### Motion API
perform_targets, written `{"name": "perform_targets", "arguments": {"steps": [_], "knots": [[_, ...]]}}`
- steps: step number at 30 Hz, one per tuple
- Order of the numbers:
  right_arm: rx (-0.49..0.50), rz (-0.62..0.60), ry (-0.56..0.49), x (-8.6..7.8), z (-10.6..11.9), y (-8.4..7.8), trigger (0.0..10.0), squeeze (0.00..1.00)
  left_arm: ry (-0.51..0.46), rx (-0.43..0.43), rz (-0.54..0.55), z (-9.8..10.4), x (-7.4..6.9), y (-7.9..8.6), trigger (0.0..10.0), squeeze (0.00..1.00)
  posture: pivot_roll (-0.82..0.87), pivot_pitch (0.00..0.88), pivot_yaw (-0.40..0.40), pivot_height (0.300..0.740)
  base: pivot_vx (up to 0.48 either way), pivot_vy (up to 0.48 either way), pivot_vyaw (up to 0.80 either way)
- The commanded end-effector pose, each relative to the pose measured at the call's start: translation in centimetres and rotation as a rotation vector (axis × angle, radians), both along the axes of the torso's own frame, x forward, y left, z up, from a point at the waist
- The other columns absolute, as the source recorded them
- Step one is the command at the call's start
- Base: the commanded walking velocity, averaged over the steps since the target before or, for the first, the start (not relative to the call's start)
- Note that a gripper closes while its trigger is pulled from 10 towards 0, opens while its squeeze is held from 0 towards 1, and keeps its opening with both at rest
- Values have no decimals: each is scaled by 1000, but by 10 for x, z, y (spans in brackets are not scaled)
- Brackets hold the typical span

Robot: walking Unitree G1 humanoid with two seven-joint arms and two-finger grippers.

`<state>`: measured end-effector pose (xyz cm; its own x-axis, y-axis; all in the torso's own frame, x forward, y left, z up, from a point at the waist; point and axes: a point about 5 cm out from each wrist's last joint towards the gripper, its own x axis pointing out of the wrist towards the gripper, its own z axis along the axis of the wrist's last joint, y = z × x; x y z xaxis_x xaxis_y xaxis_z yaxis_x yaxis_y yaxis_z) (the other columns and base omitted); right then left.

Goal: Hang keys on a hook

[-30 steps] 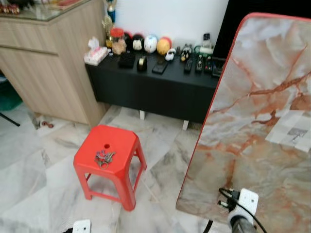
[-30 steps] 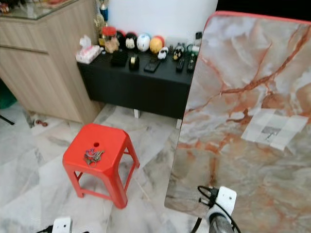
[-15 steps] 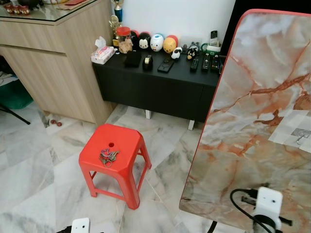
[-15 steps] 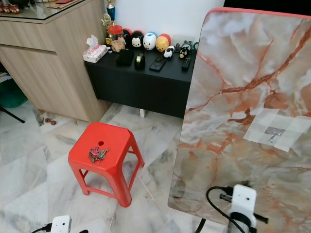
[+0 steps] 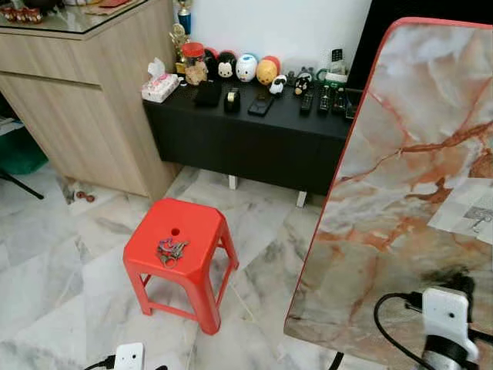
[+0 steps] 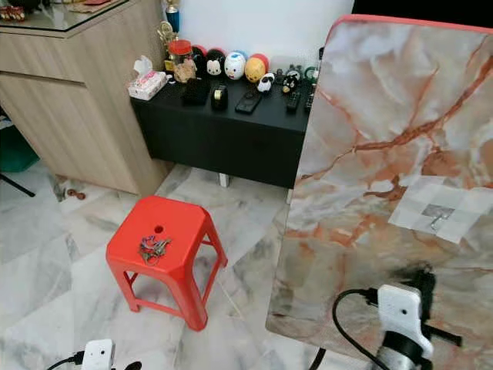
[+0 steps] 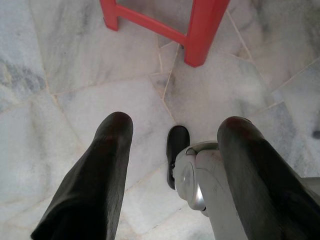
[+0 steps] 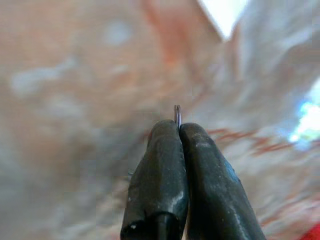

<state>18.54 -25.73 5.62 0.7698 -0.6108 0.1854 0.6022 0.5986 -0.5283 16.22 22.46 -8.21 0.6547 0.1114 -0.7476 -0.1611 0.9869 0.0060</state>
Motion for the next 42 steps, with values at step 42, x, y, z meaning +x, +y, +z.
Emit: {"name": "perform_targets", "arguments": {"steps": [42], "knots": [[-375,86,27,9,47,13,10000,0,39,-5,-53,-4,-3,-9,10000,0,54,13,-40,740,0,0,0]]}}
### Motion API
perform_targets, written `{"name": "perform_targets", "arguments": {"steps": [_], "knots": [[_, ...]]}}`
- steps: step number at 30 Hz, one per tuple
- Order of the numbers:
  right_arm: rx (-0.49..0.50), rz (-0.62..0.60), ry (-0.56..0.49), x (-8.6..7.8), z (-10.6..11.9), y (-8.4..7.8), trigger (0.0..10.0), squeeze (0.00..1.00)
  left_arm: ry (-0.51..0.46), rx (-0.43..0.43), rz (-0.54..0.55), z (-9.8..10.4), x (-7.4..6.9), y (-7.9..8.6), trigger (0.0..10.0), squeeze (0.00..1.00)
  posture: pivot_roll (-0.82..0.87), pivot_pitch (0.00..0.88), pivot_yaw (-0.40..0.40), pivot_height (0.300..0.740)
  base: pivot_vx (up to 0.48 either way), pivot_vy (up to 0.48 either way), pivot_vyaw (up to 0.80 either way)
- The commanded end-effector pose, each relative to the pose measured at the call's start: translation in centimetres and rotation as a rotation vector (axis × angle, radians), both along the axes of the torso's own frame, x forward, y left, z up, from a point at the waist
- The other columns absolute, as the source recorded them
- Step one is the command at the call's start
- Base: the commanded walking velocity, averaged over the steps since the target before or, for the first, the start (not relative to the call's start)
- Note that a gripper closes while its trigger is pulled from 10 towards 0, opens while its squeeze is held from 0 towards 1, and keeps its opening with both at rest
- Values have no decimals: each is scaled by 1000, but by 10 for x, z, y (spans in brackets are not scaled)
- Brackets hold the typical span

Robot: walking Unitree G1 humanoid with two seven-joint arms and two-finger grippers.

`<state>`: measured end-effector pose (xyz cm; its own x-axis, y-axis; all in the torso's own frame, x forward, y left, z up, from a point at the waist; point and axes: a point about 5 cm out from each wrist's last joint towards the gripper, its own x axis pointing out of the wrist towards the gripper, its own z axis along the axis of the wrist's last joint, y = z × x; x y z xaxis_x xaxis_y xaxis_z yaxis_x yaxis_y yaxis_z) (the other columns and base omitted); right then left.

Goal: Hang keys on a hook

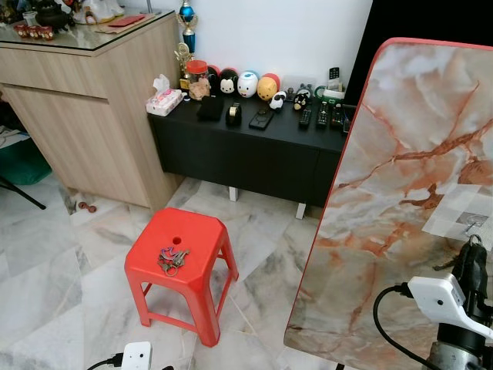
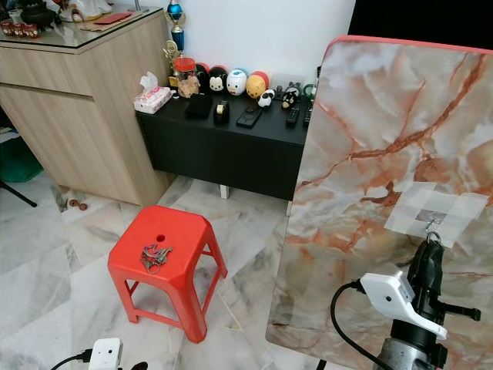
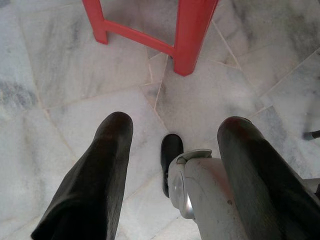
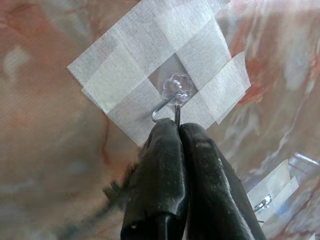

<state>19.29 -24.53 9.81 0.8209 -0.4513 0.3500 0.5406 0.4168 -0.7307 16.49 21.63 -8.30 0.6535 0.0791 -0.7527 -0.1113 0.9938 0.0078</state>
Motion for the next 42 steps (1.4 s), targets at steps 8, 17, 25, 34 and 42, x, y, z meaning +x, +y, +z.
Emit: {"name": "perform_targets", "arguments": {"steps": [8,17,25,34,42], "knots": [[-44,20,17,4,4,0,10000,0,32,-6,-2,-4,-7,-1,10000,0,54,17,-42,740,0,0,0],[-50,3,10,4,6,-3,10000,0,34,-7,-3,-4,-7,-2,10000,0,54,21,-43,740,0,0,0],[-51,9,28,7,5,-2,10000,0,34,-7,0,-4,-8,-2,10000,0,55,22,-43,740,0,0,0],[-64,41,73,10,2,1,10000,0,35,-9,-2,-4,-8,-2,10000,0,54,26,-44,740,0,0,0],[-71,33,85,8,2,0,10000,0,35,-9,-3,-4,-8,-3,10000,0,53,32,-47,740,0,0,0]]}}
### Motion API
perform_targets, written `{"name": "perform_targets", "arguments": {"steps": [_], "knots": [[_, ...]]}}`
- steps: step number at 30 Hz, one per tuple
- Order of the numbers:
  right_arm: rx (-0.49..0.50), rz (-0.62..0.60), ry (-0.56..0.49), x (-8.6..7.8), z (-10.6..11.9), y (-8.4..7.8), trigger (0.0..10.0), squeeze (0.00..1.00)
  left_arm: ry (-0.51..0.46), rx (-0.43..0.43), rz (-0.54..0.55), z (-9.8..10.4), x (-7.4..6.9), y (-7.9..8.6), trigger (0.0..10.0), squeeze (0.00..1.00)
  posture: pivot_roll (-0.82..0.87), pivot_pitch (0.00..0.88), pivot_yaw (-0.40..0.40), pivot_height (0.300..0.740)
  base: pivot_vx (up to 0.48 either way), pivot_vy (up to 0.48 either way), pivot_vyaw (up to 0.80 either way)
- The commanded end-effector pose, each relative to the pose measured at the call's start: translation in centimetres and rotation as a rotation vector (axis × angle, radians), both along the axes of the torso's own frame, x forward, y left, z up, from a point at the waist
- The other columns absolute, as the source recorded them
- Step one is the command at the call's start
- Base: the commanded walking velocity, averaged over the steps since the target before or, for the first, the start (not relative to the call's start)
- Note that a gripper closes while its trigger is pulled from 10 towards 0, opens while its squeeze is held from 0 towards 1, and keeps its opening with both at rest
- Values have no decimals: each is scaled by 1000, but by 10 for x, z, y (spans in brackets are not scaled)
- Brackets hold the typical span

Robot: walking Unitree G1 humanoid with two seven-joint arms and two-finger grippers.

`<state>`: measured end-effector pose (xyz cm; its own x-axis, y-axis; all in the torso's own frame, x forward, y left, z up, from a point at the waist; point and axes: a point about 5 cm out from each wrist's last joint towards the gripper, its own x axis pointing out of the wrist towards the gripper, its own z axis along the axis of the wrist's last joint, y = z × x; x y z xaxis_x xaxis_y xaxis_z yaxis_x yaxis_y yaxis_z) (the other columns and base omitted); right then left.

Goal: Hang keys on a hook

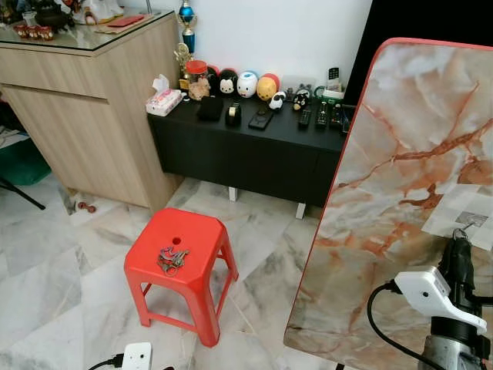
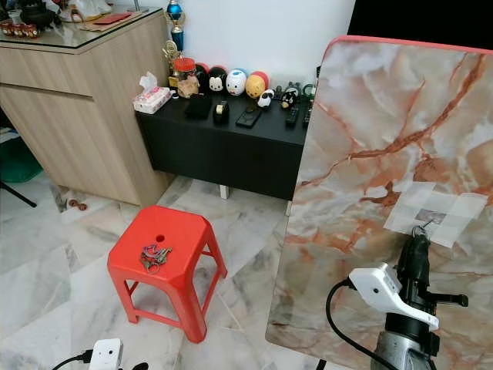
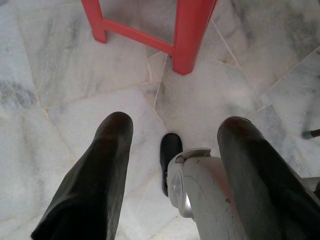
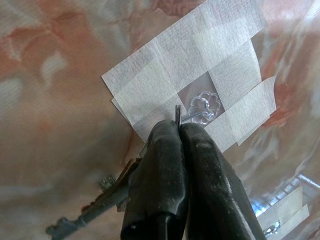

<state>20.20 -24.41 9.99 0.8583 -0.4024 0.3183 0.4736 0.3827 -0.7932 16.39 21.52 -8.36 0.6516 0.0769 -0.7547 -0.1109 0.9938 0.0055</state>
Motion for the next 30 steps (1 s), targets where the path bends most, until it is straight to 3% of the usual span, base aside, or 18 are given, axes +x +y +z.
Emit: {"name": "perform_targets", "arguments": {"steps": [1,5,6,7,20,23,24,26,27,28,30], "knots": [[-4,1,14,-1,0,-1,10000,0,33,-7,-3,-4,-7,-2,10000,0,53,32,-47,740,0,0,0],[14,15,14,-4,-2,1,10000,0,33,-8,-2,-4,-7,-2,10000,0,52,35,-47,740,0,0,0],[19,18,11,-4,-2,2,10000,545,34,-8,-2,-4,-7,-2,10000,0,52,35,-47,740,0,0,0],[20,19,8,-4,-2,2,10000,1000,34,-8,-2,-4,-7,-2,10000,0,53,37,-47,740,0,0,0],[24,126,22,-12,-3,17,10000,1000,39,-10,-4,-5,-8,-3,10000,0,45,49,-48,740,0,0,0],[101,201,79,-13,-15,25,10000,1000,42,-11,-4,-5,-9,-3,10000,0,42,50,-49,740,0,0,0],[163,248,147,-12,-27,31,10000,1000,43,-12,-4,-5,-9,-3,10000,0,39,50,-49,740,0,0,0],[361,306,336,-15,-61,43,10000,0,45,-13,-4,-5,-9,-4,10000,0,37,52,-49,740,0,0,0],[413,297,374,-17,-69,44,10000,0,45,-14,-3,-5,-9,-4,10000,0,37,52,-49,740,0,0,0],[529,273,442,-22,-85,46,10000,0,45,-15,-2,-5,-9,-4,10000,0,40,53,-49,740,0,0,0],[611,257,473,-26,-93,49,10000,0,44,-15,0,-5,-9,-5,10000,0,44,55,-50,740,0,0,0]]}}
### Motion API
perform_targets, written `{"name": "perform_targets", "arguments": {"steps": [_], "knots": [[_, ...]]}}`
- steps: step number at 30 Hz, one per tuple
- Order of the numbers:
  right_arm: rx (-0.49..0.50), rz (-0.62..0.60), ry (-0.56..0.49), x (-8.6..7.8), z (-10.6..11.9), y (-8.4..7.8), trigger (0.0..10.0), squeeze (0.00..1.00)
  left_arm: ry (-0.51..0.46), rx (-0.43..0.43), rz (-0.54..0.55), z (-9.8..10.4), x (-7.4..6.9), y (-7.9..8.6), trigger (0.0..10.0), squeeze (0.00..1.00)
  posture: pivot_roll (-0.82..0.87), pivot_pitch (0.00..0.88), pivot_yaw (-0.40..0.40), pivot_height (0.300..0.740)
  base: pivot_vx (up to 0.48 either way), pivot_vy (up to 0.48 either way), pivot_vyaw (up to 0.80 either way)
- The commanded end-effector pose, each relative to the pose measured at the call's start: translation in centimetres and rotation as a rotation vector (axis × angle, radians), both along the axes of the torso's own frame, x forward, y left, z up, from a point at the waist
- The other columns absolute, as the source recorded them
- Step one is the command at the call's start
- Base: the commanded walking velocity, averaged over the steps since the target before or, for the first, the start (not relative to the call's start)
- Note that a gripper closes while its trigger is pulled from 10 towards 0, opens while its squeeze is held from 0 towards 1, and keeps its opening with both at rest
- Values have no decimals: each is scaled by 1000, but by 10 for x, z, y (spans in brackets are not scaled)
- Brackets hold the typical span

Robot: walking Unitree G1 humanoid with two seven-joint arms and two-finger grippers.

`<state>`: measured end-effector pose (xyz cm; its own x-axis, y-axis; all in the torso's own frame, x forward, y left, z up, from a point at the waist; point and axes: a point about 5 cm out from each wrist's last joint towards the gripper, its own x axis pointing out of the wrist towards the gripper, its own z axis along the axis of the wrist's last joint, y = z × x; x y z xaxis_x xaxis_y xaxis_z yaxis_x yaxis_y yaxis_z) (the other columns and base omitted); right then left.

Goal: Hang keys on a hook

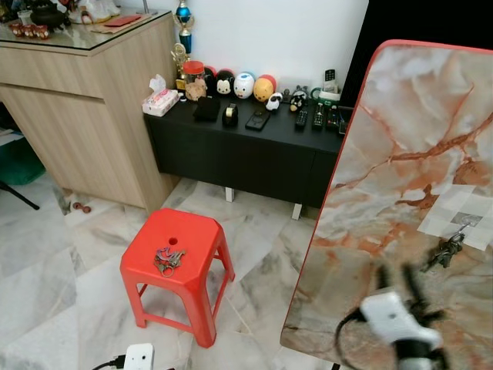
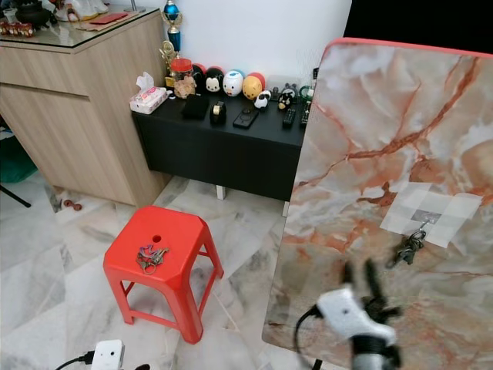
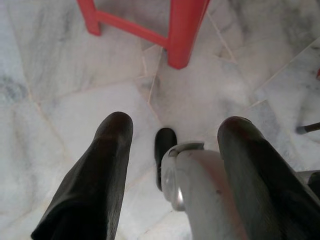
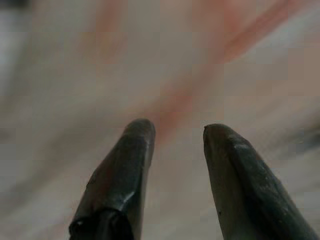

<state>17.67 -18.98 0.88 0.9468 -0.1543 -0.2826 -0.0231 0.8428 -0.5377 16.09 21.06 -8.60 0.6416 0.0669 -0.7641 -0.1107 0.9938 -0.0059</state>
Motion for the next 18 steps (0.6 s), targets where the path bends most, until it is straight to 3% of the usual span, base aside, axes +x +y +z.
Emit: {"name": "perform_targets", "arguments": {"steps": [1,5,7,8,9,14,15,18], "knots": [[70,-17,55,-3,-7,-3,10000,0,31,-3,2,-3,-6,0,10000,0,41,57,-48,740,0,0,0],[145,-68,133,-7,-23,-3,10000,0,40,0,2,-4,-8,1,10000,0,36,56,-47,740,0,0,0],[225,-184,180,-8,-35,-9,10000,0,47,2,2,-4,-9,1,10000,0,38,57,-46,740,0,0,0],[361,-325,216,-9,-49,-17,10000,0,50,2,2,-5,-9,2,10000,0,38,57,-46,740,0,0,0],[414,-379,240,-10,-56,-20,10000,0,51,2,2,-5,-10,1,10000,0,38,57,-46,740,0,0,0],[533,-446,394,-17,-81,-24,10000,0,53,2,2,-5,-9,1,10000,0,44,60,-38,740,0,0,0],[572,-445,479,-23,-91,-24,10000,0,53,4,2,-4,-9,2,10000,0,50,62,-33,740,0,0,0],[610,-478,530,-27,-97,-25,10000,0,54,7,3,-4,-9,3,10000,0,51,62,-33,740,0,0,0]]}}
